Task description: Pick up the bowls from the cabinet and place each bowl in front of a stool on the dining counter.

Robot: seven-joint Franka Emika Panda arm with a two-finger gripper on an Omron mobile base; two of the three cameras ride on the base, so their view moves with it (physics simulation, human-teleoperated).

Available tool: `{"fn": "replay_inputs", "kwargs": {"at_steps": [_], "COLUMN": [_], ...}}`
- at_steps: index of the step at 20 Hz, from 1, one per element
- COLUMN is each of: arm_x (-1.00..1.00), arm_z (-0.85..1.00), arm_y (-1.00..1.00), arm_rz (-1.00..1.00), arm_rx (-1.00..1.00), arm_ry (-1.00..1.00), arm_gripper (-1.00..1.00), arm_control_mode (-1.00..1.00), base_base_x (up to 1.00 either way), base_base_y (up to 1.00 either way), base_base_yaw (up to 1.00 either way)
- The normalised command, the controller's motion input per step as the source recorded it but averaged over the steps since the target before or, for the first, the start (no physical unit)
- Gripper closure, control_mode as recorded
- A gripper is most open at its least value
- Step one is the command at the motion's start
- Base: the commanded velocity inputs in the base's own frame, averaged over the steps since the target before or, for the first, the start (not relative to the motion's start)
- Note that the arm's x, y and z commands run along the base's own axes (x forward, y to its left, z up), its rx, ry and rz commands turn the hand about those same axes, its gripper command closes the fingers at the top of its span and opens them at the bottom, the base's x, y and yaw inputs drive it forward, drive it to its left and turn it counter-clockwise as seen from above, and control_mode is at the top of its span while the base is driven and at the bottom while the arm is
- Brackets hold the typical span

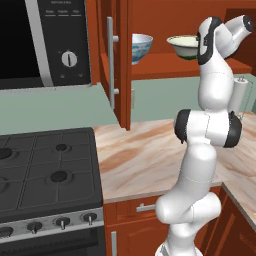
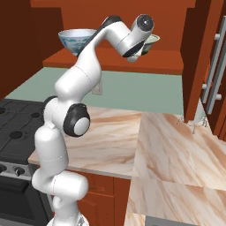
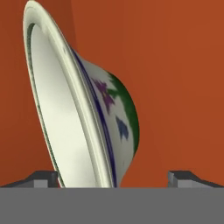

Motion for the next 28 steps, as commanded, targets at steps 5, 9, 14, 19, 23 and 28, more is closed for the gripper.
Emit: {"fn": "replay_inputs", "kwargs": {"at_steps": [5, 9, 14, 19, 23, 28], "arm_x": [0.0, 0.0, 0.0, 0.0, 0.0, 0.0], "arm_z": [0.0, 0.0, 0.0, 0.0, 0.0, 0.0], "arm_y": [0.0, 0.0, 0.0, 0.0, 0.0, 0.0], "arm_rz": [0.0, 0.0, 0.0, 0.0, 0.0, 0.0], "arm_rx": [0.0, 0.0, 0.0, 0.0, 0.0, 0.0], "arm_ry": [0.0, 0.0, 0.0, 0.0, 0.0, 0.0], "arm_gripper": [-1.0, -1.0, -1.0, 1.0, 1.0, 1.0], "arm_control_mode": [-1.0, -1.0, -1.0, -1.0, -1.0, -1.0], "base_base_x": [0.0, 0.0, 0.0, 0.0, 0.0, 0.0], "base_base_y": [0.0, 0.0, 0.0, 0.0, 0.0, 0.0], "base_base_yaw": [0.0, 0.0, 0.0, 0.0, 0.0, 0.0]}}
